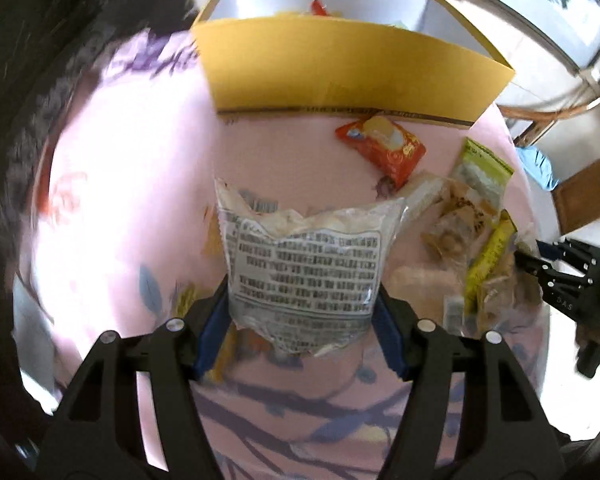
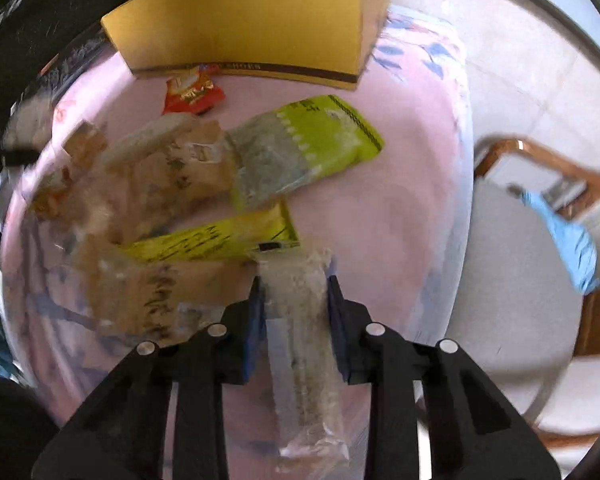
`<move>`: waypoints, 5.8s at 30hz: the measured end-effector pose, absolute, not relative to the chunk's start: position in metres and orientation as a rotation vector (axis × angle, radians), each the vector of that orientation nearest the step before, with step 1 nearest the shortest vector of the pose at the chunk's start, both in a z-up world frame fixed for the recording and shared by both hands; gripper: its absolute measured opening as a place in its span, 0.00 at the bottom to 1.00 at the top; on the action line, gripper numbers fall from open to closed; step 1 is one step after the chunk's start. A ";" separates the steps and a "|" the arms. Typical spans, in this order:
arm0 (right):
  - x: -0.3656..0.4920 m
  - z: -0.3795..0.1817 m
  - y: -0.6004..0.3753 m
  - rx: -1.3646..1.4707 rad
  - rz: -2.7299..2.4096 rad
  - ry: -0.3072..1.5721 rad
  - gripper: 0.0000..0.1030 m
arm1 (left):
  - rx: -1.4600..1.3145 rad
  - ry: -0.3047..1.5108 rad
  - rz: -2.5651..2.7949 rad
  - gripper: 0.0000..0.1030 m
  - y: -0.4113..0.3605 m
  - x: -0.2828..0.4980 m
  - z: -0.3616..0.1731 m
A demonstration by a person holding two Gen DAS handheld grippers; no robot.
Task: Organize snacks
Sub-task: 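Grasp clear bag with left tool while right tool grasps oat bar pack, then lower both packs into yellow box and open both tools, then carry barcode puff pack with left tool while right tool carries green seed bag to box, then grasp round bread pack with left tool while right tool grasps red biscuit pack, drop in box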
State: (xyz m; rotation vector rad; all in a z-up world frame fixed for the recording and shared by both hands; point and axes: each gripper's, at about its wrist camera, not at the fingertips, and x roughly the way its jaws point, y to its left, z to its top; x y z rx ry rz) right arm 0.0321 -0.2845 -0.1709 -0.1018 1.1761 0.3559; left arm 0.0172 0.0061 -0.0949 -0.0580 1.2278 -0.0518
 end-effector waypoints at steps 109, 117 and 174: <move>0.083 -0.017 -0.219 0.262 -0.157 0.788 0.67 | 0.014 1.039 -0.253 0.85 0.018 0.133 -0.052; 0.139 0.031 -0.197 0.162 0.017 0.723 0.67 | -0.034 0.890 -0.131 0.85 0.015 0.186 0.006; 0.147 -0.176 -0.107 -0.146 0.353 1.222 0.51 | -0.043 1.243 -0.114 0.54 0.045 -0.010 -0.169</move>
